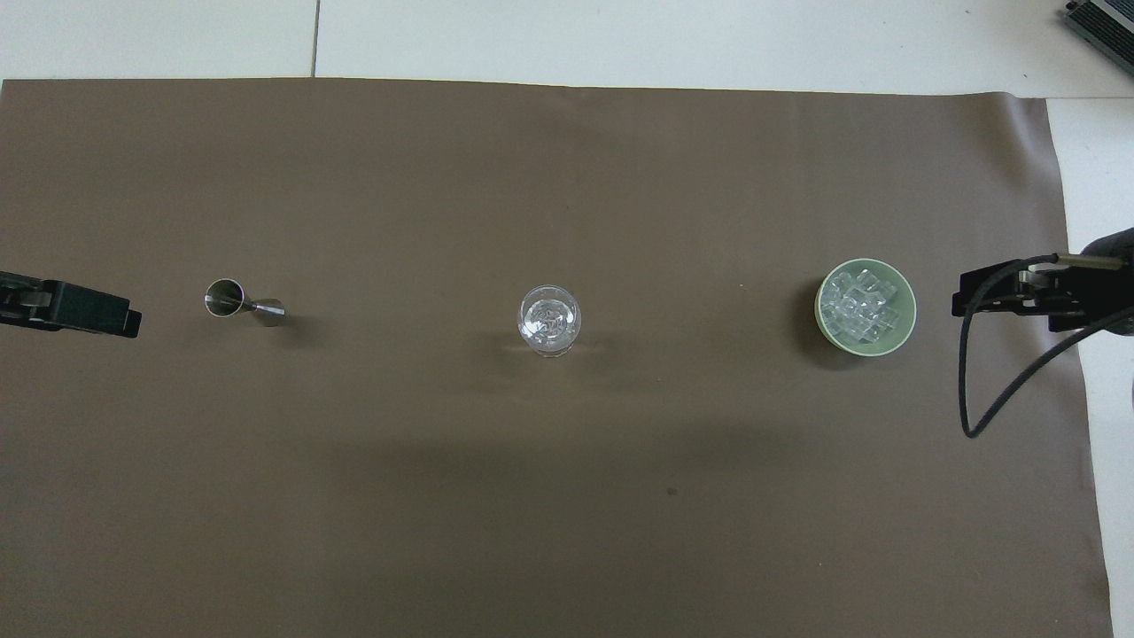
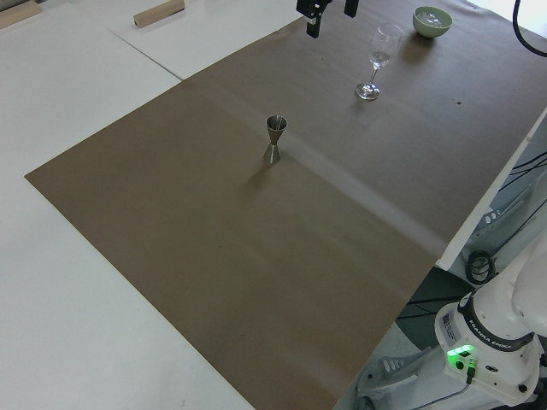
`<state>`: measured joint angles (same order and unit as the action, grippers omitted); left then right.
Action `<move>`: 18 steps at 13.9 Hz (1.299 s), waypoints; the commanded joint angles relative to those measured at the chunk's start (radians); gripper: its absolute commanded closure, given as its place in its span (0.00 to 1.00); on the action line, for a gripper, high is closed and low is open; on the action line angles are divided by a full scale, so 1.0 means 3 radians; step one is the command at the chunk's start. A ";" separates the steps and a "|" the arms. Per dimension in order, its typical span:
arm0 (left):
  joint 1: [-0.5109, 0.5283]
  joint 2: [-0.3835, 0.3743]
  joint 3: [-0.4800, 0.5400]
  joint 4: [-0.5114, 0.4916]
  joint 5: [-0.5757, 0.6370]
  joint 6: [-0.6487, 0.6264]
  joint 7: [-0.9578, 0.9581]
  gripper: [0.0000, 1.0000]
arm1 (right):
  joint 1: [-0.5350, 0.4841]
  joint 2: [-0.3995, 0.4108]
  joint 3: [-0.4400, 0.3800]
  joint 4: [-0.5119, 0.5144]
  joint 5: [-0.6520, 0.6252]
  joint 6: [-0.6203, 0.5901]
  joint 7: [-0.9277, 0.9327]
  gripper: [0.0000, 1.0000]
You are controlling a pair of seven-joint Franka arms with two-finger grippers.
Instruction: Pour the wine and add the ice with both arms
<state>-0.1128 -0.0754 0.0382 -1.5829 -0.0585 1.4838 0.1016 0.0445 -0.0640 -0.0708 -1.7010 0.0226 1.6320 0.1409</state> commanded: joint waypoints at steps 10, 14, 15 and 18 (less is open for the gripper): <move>0.0003 -0.0096 0.0011 -0.0103 0.0067 0.0014 0.0040 0.00 | -0.0113 -0.0058 0.0072 0.0015 0.0011 0.0031 -0.0076 0.00; 0.0008 -0.0096 0.0011 -0.0103 0.0067 0.0019 0.0040 0.00 | -0.0112 -0.0073 0.0072 -0.0006 0.0011 0.0036 -0.0086 0.00; 0.0008 -0.0096 0.0011 -0.0103 0.0067 0.0024 0.0040 0.00 | -0.0107 -0.0073 0.0072 -0.0011 0.0006 0.0036 -0.0091 0.00; 0.0008 -0.0096 0.0011 -0.0103 0.0067 0.0019 0.0035 0.00 | -0.0107 -0.0073 0.0078 -0.0011 -0.0009 0.0041 -0.0086 0.00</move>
<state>-0.1122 -0.0761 0.0411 -1.5829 -0.0585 1.4838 0.1016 0.0226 -0.0719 -0.0561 -1.6903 0.0227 1.6329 0.1409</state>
